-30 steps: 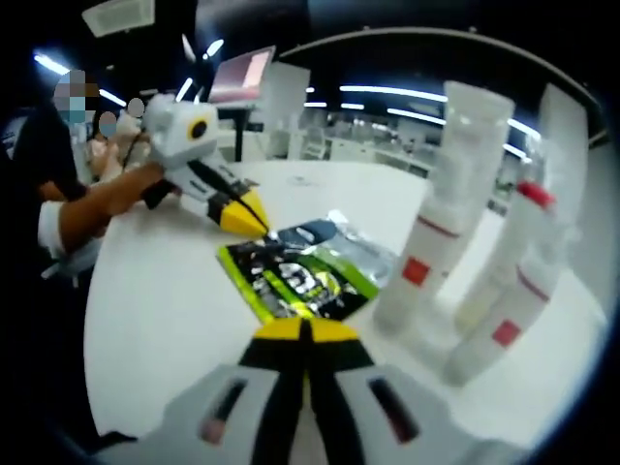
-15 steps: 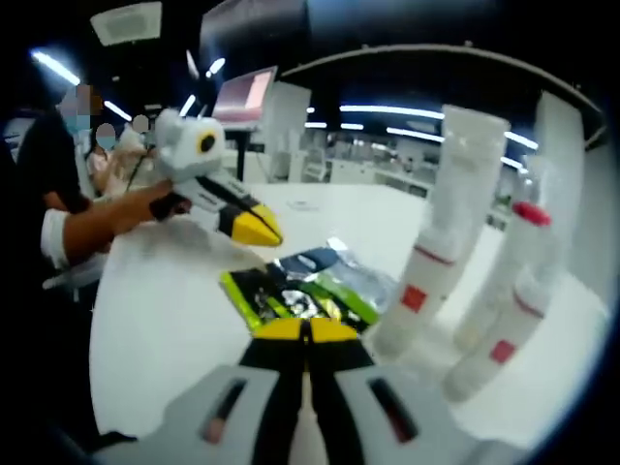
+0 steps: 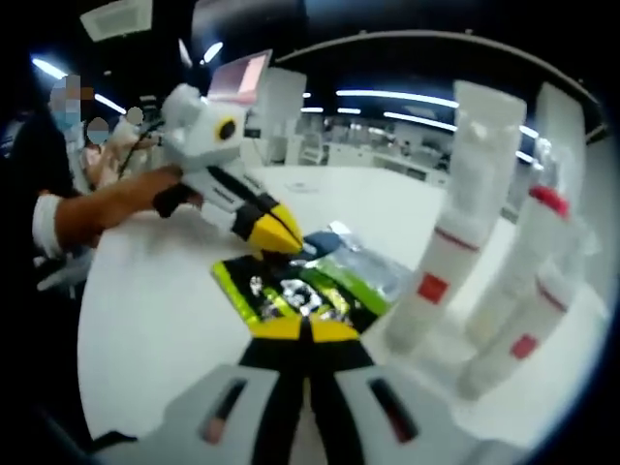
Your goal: Arrange the skincare products in the storage area until every visible bottle or jar stands upright without overlapping.
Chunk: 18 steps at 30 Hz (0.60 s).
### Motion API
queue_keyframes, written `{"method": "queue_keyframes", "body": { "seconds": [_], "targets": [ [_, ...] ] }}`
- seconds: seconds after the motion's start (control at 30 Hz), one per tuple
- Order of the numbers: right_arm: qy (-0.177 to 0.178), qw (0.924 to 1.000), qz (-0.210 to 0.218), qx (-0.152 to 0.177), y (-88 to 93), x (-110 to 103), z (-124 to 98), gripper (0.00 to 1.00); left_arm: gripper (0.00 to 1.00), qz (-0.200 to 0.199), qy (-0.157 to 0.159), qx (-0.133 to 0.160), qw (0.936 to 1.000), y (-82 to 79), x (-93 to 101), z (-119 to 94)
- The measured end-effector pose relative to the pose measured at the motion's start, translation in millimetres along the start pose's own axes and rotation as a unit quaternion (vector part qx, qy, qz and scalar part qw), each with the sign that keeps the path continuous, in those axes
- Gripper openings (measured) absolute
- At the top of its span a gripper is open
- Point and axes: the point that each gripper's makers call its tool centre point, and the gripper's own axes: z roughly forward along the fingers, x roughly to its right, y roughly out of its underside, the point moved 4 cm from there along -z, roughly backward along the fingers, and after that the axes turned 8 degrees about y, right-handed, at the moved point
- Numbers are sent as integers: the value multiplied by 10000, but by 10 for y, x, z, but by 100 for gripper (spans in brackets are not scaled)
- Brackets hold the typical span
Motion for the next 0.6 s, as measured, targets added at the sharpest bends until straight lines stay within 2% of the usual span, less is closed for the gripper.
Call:
{"method": "queue_keyframes", "body": {
  "seconds": [0.23,0.33,0.6],
  "targets": [
    [-59,9999,20,-115,34,-23,-54,0,0,55,-25,-337,9994,-29,-11,25],
    [-80,9999,26,-145,51,-27,-79,0,0,-175,-36,-356,9992,-11,8,13],
    [-141,9996,84,-219,94,12,-133,0,0,-403,-16,-316,9987,17,51,-11]
  ]
}}
